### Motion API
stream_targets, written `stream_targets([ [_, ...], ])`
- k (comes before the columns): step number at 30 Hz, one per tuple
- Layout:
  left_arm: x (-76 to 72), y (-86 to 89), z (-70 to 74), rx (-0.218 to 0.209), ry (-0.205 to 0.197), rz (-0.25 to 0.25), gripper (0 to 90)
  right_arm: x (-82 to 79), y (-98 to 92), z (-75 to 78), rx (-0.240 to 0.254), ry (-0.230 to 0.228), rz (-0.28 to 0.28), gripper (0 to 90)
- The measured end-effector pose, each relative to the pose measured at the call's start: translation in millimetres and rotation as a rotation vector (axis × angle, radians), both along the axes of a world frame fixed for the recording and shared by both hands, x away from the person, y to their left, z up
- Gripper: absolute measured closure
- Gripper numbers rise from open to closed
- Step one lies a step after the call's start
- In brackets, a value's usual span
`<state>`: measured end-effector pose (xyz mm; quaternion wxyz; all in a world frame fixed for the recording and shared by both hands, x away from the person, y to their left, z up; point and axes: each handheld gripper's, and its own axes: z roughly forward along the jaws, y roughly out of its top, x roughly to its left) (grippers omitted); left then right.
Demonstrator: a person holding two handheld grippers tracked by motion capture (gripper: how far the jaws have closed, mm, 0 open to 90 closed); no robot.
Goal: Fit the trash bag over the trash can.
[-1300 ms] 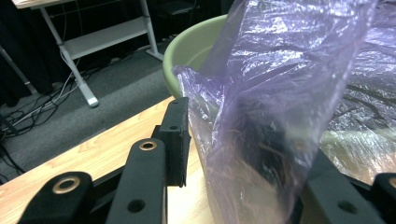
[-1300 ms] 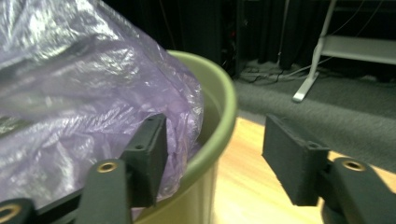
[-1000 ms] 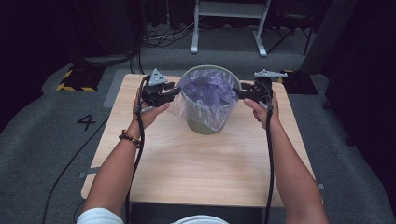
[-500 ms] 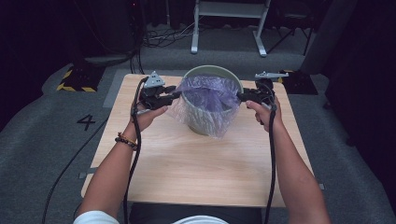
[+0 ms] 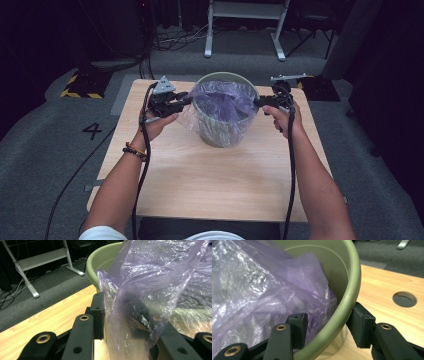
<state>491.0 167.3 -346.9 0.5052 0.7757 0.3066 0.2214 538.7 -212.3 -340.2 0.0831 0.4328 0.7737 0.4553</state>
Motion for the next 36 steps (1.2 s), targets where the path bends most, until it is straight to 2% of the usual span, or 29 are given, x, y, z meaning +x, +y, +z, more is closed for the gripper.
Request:
stream_targets([
  [6,-20.3,4.8,5.8,-0.012,-0.016,-0.005,71.4,5.8,-0.5,-0.8,0.015,0.047,0.073,57.1],
  [9,-28.3,12.0,6.5,-0.026,-0.013,-0.017,71.4,0.9,3.2,-1.0,0.006,0.06,0.149,61.3],
  [11,-33.7,15.0,4.8,-0.022,-0.006,-0.035,71.3,-2.6,6.8,-2.1,0.015,0.071,0.204,64.8],
  [12,-37.1,15.6,3.2,-0.017,-0.009,-0.032,71.0,-5.4,9.7,-2.2,0.001,0.065,0.224,65.9],
  [15,-42.7,17.8,1.5,-0.017,-0.012,-0.042,70.3,-15.2,15.5,0.9,0.009,0.027,0.253,58.7],
  [17,-47.2,19.5,1.5,-0.03,-0.015,-0.05,70.1,-22.7,16.0,5.3,-0.009,-0.009,0.246,50.8],
  [18,-50.6,20.6,2.1,-0.034,-0.019,-0.06,70.1,-25.6,14.8,7.0,-0.012,-0.02,0.243,50.0],
  [20,-55.8,21.6,3.4,-0.035,-0.023,-0.065,70.1,-34.1,9.1,11.0,-0.005,-0.051,0.245,42.6],
  [22,-62.0,21.8,5.2,-0.031,-0.027,-0.07,70.1,-43.0,1.5,15.3,-0.012,-0.086,0.217,37.2],
  [23,-63.7,21.9,5.8,-0.027,-0.029,-0.073,70.0,-48.9,-3.4,18.8,-0.018,-0.125,0.197,35.8],
  [25,-69.3,22.3,6.5,-0.027,-0.03,-0.078,70.0,-59.4,-12.2,24.7,0.016,-0.159,0.176,35.0],
  [27,-74.4,22.5,6.8,-0.026,-0.03,-0.085,70.0,-73.7,-17.8,31.0,0.031,-0.212,0.169,34.1],
  [29,-79.3,22.4,7.4,-0.02,-0.033,-0.091,70.2,-87.6,-20.9,35.4,0.063,-0.246,0.19,34.8],
  [31,-84.0,23.3,7.8,-0.034,-0.029,-0.1,67.7,-107.2,-19.6,40.1,0.067,-0.285,0.211,34.9],
  [36,-94.8,20.6,5.2,-0.026,-0.024,-0.122,63.9,-135.3,-8.4,43.3,0.09,-0.312,0.28,33.4],
])
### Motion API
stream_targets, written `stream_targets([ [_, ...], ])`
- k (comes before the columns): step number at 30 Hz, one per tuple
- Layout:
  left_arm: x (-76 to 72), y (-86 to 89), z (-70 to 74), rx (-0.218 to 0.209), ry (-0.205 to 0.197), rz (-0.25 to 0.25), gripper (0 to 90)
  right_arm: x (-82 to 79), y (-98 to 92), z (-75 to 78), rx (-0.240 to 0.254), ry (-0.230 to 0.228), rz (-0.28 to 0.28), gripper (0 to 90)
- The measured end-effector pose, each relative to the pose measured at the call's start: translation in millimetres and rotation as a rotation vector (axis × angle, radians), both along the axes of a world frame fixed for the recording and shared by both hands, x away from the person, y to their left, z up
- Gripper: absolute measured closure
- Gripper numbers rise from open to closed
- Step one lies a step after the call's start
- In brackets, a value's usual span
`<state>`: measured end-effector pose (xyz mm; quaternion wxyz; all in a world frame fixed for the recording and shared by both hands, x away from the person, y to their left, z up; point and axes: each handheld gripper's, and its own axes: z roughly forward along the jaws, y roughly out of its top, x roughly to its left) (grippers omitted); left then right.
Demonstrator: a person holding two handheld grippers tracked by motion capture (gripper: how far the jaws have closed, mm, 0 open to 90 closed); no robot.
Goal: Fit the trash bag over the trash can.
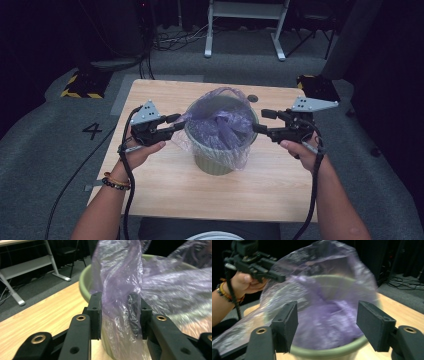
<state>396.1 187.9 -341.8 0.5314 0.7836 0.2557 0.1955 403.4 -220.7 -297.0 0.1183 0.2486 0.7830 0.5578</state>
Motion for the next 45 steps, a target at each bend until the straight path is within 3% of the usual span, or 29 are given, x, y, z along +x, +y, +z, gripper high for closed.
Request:
stream_targets([
  [4,-5.2,-1.2,-3.3,0.006,0.008,-0.022,62.8,-14.6,14.2,-6.9,-0.051,-0.01,0.022,31.8],
  [9,-11.9,-1.9,-7.9,0.019,0.017,-0.045,69.9,-23.9,21.7,-15.9,-0.036,0.023,0.02,30.4],
  [14,-16.9,-2.5,-13.5,0.04,0.025,-0.073,78.9,-43.3,26.1,-20.1,-0.039,0.002,0.042,28.8],
  [16,-17.1,-3.3,-16.1,0.04,0.032,-0.073,81.1,-48.0,29.8,-23.4,-0.077,-0.033,0.005,37.4],
  [18,-17.2,-3.3,-18.7,0.036,0.037,-0.076,83.5,-50.9,32.3,-27.6,-0.113,-0.07,-0.022,51.6],
  [19,-17.5,-2.7,-19.7,0.031,0.04,-0.078,84.4,-52.0,32.2,-29.0,-0.119,-0.082,-0.042,63.8],
  [23,-18.9,0.4,-23.0,0.021,0.055,-0.098,88.0,-54.8,25.2,-33.4,-0.121,-0.115,-0.058,86.8],
  [29,-20.5,7.2,-33.2,0.016,0.086,-0.109,88.4,-58.5,6.8,-41.6,-0.063,-0.069,-0.045,90.0],
  [31,-19.6,7.6,-37.7,0.028,0.09,-0.099,88.4,-60.0,4.0,-46.9,-0.087,-0.084,-0.07,90.0],
  [37,-11.2,8.3,-52.3,0.042,0.104,-0.053,86.8,-45.2,-13.7,-66.8,-0.074,-0.055,-0.154,90.0],
  [39,-7.5,7.6,-58.0,0.068,0.106,-0.033,84.7,-38.4,-18.1,-73.1,-0.073,-0.048,-0.177,90.0],
  [45,0.0,16.0,-68.9,0.058,0.117,0.017,77.3,-14.5,-28.1,-91.9,-0.059,0.003,-0.234,90.0],
])
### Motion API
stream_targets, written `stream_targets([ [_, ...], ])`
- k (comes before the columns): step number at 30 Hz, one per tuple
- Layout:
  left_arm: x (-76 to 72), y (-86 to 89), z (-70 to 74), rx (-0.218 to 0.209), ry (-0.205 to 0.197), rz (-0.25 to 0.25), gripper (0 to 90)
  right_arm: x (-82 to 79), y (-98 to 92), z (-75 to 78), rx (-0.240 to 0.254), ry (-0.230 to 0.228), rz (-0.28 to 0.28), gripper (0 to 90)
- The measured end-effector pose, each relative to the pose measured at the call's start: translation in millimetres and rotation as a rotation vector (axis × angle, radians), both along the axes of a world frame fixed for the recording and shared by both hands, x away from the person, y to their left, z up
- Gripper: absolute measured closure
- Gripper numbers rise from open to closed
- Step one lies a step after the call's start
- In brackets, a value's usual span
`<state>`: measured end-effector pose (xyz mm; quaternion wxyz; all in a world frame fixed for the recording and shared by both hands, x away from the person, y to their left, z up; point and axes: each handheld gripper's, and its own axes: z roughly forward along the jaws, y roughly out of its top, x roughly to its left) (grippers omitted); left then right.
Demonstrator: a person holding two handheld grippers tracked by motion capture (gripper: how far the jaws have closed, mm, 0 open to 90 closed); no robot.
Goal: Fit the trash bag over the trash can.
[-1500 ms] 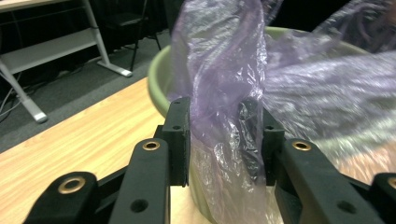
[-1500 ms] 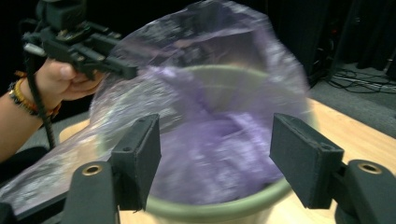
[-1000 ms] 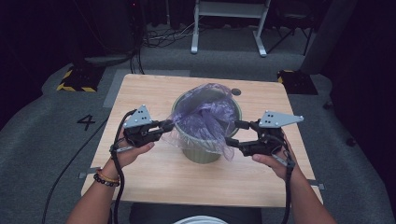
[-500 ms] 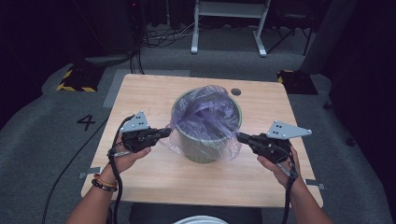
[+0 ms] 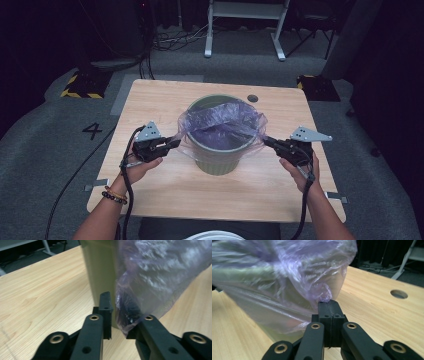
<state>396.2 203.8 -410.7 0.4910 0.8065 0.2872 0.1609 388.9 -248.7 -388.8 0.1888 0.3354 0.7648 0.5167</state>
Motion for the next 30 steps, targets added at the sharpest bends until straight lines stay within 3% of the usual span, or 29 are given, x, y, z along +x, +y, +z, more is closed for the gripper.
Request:
stream_targets([
  [2,0.0,5.0,0.3,-0.006,-0.012,0.02,72.0,4.0,-1.6,-2.8,0.012,0.012,-0.009,90.0],
  [4,-3.1,8.4,1.9,-0.016,-0.025,0.052,55.0,6.6,-1.7,-4.9,0.005,-0.003,-0.012,90.0],
  [6,-9.5,11.6,5.6,-0.03,-0.063,0.06,40.6,5.5,-2.1,-4.8,0.009,-0.026,-0.013,90.0],
  [10,-25.9,15.6,18.6,-0.042,-0.117,0.028,20.5,-1.6,-4.8,1.6,0.024,-0.066,-0.011,78.2],
  [12,-35.2,17.6,28.7,-0.059,-0.141,0.014,17.6,-7.3,-5.7,8.7,0.022,-0.089,0.005,62.2],
  [16,-46.1,19.6,45.6,-0.101,-0.175,-0.025,16.6,-15.5,-7.1,20.2,0.042,-0.125,0.026,45.1],
  [20,-50.6,16.8,64.4,-0.139,-0.197,-0.052,16.8,-24.5,-6.1,32.3,0.051,-0.172,0.046,34.4],
  [25,-37.9,0.9,81.0,-0.041,-0.21,-0.004,21.0,-27.3,-4.4,47.8,0.068,-0.213,0.044,31.3],
  [27,-28.2,-3.9,85.0,-0.014,-0.199,0.011,23.4,-24.8,-2.9,53.9,0.05,-0.235,0.032,32.1],
  [30,-15.3,-9.8,86.2,0.028,-0.184,0.023,33.4,-15.4,1.8,59.0,0.005,-0.223,0.022,41.1],
])
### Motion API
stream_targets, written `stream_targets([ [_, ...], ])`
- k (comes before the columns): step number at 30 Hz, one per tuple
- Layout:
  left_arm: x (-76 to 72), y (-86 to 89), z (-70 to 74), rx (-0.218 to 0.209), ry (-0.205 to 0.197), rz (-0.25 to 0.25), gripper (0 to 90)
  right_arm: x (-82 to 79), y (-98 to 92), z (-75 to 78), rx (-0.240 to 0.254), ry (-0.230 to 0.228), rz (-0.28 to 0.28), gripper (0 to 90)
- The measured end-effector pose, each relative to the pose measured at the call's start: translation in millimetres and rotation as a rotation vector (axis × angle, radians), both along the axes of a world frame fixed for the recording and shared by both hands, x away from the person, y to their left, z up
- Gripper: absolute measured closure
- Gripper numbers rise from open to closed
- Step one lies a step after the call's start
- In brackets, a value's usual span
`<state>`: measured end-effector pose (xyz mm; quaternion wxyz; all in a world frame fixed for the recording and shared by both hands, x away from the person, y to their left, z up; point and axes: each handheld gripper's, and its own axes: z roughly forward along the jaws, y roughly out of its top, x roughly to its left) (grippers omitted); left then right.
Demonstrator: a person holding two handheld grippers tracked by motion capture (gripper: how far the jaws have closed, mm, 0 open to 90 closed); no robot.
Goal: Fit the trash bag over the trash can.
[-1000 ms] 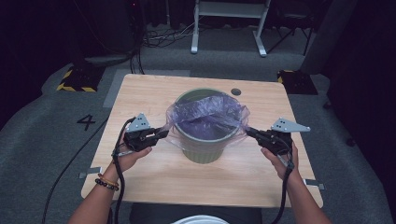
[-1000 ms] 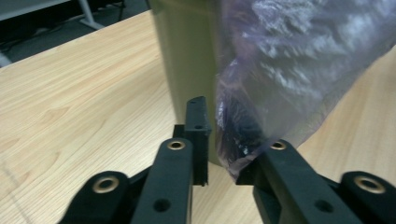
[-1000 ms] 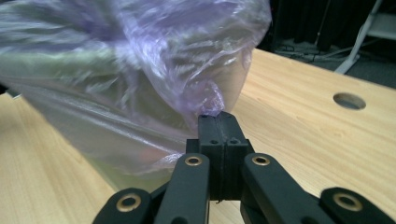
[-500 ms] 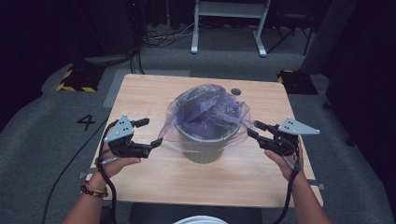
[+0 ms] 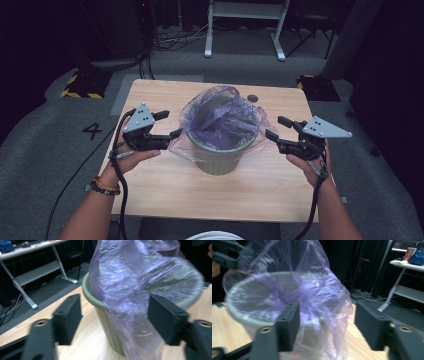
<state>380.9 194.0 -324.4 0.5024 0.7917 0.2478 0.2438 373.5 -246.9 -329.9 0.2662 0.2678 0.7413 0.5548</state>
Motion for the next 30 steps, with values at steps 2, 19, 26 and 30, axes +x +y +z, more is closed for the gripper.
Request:
stream_targets([
  [2,8.7,-2.7,-1.3,0.038,0.009,-0.001,45.7,8.1,3.2,-0.2,-0.047,0.006,-0.007,55.2],
  [19,32.9,1.3,-30.5,0.099,0.035,0.055,90.0,43.9,-1.6,-17.0,-0.014,0.063,-0.063,88.5],
  [26,37.1,4.3,-33.8,0.11,0.035,0.074,90.0,49.2,-1.7,-16.0,-0.023,0.037,-0.059,90.0],
  [30,47.8,6.7,-44.5,0.103,0.067,0.088,90.0,66.1,1.1,-21.6,-0.042,0.061,-0.076,90.0],
])
